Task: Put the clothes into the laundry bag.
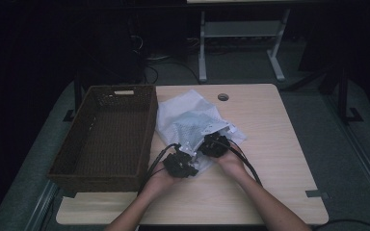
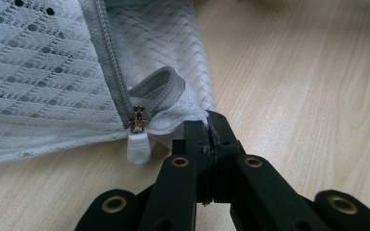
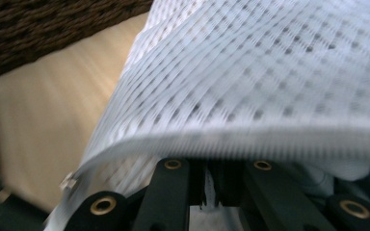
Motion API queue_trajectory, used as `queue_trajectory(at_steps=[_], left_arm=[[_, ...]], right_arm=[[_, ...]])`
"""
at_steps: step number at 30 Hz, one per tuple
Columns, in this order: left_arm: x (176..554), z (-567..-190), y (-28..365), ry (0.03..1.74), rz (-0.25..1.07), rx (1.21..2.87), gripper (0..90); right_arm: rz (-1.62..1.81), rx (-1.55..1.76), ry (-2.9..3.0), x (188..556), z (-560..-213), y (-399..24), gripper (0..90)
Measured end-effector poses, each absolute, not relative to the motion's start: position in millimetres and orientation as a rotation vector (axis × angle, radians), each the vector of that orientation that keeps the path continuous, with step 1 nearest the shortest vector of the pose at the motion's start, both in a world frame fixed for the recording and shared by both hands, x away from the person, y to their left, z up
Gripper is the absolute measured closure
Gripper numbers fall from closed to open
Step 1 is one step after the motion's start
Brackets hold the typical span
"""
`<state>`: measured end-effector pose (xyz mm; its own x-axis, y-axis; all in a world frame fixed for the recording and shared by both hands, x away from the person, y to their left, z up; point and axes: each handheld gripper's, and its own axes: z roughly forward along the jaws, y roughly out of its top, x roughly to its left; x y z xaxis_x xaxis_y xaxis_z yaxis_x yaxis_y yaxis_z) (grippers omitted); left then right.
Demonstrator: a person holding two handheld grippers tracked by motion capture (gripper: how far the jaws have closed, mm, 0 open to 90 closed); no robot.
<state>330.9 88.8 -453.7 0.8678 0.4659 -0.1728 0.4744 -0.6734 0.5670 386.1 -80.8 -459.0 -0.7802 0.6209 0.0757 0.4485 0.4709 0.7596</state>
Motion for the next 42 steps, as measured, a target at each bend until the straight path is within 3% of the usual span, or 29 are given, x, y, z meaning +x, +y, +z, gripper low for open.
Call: queue_trajectory(at_steps=[14, 16, 19, 20, 24, 30, 36, 42], left_arm=[[330.2, -453.5, 89.0, 0.684, 0.004, 2.423, 88.8], [331.0, -454.1, 89.9, 0.693, -0.006, 2.417, 88.8], [331.4, -454.1, 90.4, 0.692, -0.010, 2.415, 88.8], [331.3, -453.9, 90.3, 0.692, -0.011, 2.413, 88.8], [331.1, -453.6, 89.9, 0.690, -0.009, 2.413, 88.7], [330.9, -453.0, 90.0, 0.690, -0.008, 2.413, 88.7], [330.9, -452.7, 89.7, 0.684, -0.007, 2.416, 88.7], [330.6, -452.5, 90.0, 0.686, -0.009, 2.413, 88.7]], right_arm=[[1.208, 0.965, 2.467, 402.3, -466.9, -65.6, 82.7], [1.222, 0.951, 2.477, 399.8, -464.4, -68.7, 78.0], [1.248, 0.922, 2.513, 392.1, -457.0, -78.4, 63.6], [1.240, 0.896, 2.523, 389.1, -454.7, -82.7, 58.1], [1.212, 0.862, 2.550, 378.3, -442.2, -107.6, 51.8], [1.181, 0.906, 2.482, 378.7, -430.0, -162.6, 51.4], [1.111, 1.121, 2.382, 407.7, -446.6, -213.8, 46.9], [1.076, 1.247, 2.315, 426.5, -468.1, -234.1, 46.5]])
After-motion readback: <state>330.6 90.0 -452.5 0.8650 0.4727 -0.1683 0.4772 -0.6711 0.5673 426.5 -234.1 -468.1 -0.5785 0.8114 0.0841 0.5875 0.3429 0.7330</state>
